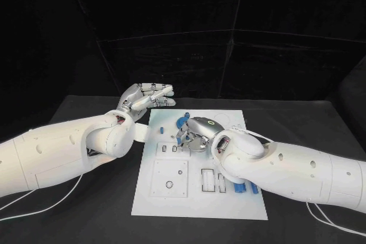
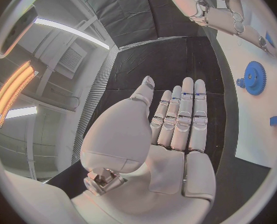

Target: Assemble the parts on the task board

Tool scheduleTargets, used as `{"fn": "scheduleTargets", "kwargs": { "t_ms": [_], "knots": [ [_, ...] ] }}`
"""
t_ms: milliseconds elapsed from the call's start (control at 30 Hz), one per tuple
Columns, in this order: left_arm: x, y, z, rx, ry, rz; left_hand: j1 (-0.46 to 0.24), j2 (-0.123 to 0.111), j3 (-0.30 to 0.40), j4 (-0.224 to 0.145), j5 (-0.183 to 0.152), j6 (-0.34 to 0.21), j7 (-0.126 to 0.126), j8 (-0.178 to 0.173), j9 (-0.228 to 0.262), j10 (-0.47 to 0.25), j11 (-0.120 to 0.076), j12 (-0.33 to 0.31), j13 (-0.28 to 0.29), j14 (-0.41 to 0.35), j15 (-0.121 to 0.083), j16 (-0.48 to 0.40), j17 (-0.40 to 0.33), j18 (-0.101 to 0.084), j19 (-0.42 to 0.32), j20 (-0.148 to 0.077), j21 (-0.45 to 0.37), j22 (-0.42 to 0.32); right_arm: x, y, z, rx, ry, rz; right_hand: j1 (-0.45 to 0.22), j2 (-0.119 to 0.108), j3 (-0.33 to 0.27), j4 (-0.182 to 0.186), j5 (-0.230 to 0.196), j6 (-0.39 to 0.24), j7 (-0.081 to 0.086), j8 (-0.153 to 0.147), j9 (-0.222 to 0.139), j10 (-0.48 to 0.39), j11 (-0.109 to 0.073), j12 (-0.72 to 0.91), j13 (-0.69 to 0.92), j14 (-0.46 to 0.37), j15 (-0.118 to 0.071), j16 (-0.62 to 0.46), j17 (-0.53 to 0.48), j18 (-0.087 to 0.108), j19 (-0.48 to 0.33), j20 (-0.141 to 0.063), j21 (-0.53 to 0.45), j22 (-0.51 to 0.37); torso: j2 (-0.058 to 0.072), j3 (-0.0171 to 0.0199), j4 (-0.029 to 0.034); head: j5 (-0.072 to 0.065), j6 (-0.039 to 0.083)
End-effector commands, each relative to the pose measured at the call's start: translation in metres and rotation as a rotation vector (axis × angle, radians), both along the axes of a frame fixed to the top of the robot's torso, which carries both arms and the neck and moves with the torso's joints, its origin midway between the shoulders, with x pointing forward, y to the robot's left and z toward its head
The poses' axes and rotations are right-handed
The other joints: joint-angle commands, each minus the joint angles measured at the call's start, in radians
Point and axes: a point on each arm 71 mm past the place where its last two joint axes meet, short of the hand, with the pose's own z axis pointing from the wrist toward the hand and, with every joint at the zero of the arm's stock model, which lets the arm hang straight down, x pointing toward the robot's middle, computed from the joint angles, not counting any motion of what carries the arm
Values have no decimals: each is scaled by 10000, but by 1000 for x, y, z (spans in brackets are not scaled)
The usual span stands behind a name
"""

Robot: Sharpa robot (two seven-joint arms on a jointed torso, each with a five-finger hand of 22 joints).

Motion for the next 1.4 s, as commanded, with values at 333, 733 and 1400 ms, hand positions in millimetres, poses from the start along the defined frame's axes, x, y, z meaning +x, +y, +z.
{"fn": "scheduleTargets", "kwargs": {
  "t_ms": [333,733,1400],
  "knots": [
    [0,-1,1,11,-17,-71,24,105,-6,-69,47,16,28,-39,-1,82,22,-48,16,45,43,-53,19,143,75,1,-44,-16,-1,3,-8,-636,288,43,-221,-71,56,38,41,149,-66,24,-4,64,-115,-27,-519,141,-66,-28,3,-182,358,-76,4,1812,0,-4,4,29,-81],
    [1,0,1,18,-11,-57,24,105,-6,-69,47,16,28,-39,-1,82,22,-48,16,45,43,-53,19,143,75,1,-44,-16,-1,2,-12,-978,514,61,-326,-181,89,58,-74,119,-57,-18,-17,25,-109,-91,-569,124,-64,-71,-86,-163,297,-77,-32,1738,-5,-8,1,33,-116],
    [1,1,1,22,-12,-42,24,105,-6,-69,47,16,28,-39,-1,82,22,-48,16,45,43,-53,19,143,75,1,-44,-16,-5,4,-14,-1257,571,78,-435,-462,126,31,-205,3,-7,-121,-37,-32,-71,-170,-624,109,-38,-116,-151,-152,257,-59,-59,1693,-4,-5,7,58,-100]
  ]
}}
